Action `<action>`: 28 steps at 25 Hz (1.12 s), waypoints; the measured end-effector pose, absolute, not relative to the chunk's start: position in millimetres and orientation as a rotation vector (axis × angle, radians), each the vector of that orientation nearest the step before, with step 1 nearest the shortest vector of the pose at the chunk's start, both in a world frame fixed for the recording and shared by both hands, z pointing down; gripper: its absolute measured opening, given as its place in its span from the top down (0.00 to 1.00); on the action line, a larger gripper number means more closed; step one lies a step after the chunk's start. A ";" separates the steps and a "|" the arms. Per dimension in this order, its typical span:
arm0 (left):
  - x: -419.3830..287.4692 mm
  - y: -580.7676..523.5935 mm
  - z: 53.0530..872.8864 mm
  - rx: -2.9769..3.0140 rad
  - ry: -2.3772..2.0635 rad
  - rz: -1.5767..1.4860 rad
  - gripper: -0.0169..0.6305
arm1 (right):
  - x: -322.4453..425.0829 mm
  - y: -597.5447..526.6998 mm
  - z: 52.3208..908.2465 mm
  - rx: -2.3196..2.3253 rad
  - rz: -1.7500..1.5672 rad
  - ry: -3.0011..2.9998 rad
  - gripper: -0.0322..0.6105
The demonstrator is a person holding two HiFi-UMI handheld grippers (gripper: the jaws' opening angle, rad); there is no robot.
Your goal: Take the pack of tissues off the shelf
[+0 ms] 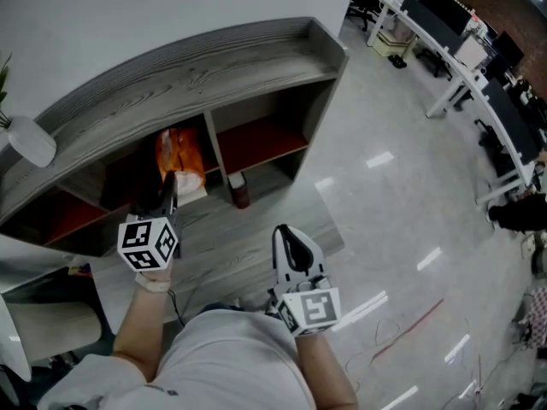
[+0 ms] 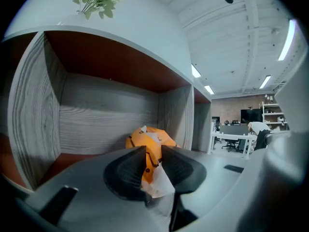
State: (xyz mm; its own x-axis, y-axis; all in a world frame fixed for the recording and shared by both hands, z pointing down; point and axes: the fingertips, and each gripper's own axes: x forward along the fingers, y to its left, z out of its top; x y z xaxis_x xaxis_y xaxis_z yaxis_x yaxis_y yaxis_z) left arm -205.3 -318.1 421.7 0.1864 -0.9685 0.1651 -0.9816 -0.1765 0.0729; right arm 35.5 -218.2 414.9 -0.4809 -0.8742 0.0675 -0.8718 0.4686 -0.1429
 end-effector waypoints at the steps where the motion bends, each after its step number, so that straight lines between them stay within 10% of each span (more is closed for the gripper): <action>1: -205.0 -318.0 422.3 2.290 -1.899 0.117 0.83 | 34.7 -218.5 415.4 -1.591 -0.247 2.680 0.91; 28: -142.2 -238.4 405.9 2.389 -1.751 0.074 0.95 | 65.9 -178.7 418.0 -1.555 -0.276 2.687 0.91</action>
